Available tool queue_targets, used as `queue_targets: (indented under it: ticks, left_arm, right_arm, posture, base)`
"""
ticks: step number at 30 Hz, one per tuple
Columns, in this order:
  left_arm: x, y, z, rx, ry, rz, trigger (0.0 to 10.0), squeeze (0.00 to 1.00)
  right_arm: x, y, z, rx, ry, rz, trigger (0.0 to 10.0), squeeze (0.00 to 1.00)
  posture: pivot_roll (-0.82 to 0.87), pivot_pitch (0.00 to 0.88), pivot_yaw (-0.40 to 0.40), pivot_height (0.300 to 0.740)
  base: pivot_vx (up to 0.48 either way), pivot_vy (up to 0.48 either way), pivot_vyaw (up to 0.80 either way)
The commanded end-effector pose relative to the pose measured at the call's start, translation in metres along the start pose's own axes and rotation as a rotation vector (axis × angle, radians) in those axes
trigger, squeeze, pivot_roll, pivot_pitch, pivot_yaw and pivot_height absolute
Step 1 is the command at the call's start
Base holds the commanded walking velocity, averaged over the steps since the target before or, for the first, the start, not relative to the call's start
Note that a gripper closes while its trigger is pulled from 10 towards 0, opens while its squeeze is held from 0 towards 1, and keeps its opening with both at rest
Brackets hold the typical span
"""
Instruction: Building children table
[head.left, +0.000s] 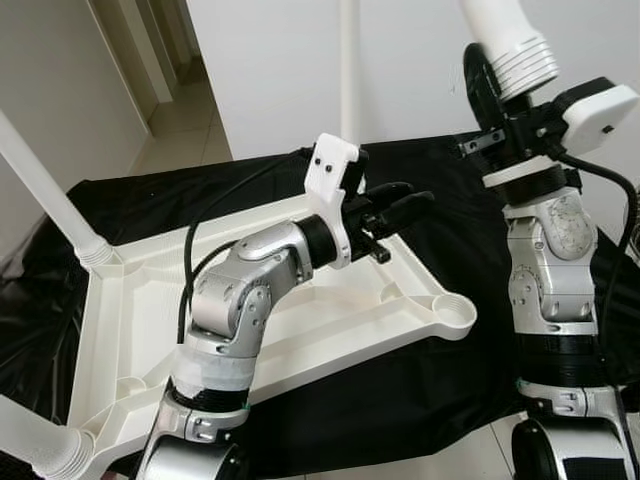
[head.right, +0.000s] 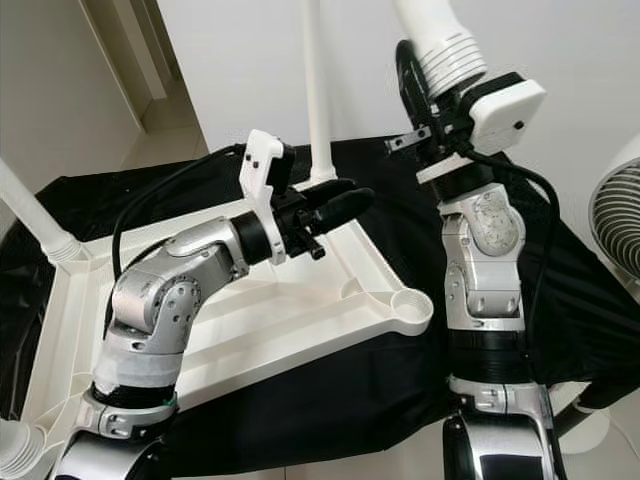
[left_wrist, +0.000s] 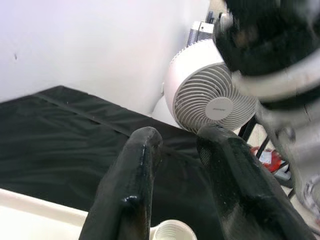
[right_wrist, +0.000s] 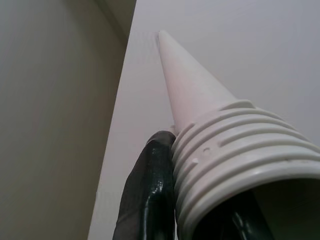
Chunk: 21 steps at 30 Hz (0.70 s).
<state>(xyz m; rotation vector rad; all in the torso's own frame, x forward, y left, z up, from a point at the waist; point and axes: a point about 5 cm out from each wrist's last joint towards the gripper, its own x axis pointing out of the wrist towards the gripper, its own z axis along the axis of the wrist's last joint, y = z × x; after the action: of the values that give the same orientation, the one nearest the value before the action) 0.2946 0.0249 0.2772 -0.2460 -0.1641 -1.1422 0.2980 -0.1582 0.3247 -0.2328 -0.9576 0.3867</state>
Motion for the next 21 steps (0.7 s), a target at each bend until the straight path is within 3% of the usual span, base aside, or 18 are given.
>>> queue_targets:
  ticks: [1,8,9,21]
  left_arm:
    - [0.0,0.003,0.003,-0.017,-0.005,0.023,10.0,0.0]
    - [-0.006,0.008,0.01,-0.117,-0.038,0.011,10.0,0.0]
    - [-0.008,0.011,0.009,-0.135,-0.03,0.013,10.0,1.0]
    - [-0.01,0.027,0.016,-0.259,-0.062,0.028,10.0,1.0]
  right_arm:
    - [0.001,0.007,0.001,-0.004,-0.004,0.038,10.0,0.0]
    - [-0.02,0.031,-0.009,-0.016,0.087,0.147,10.0,0.0]
    - [-0.022,0.035,-0.01,-0.027,0.1,0.166,10.0,0.0]
    - [-0.036,0.051,-0.012,-0.043,0.149,0.258,10.0,0.0]
  posture:
    - [-0.01,0.011,0.165,0.74]
    - [-0.02,0.029,0.16,0.74]
    - [-0.02,0.033,0.159,0.74]
    - [-0.05,0.054,0.158,0.74]
  base:
    - [0.0,0.0,0.0]
    - [0.0,0.0,0.0]
    - [0.0,0.0,0.0]
    - [0.0,0.0,0.0]
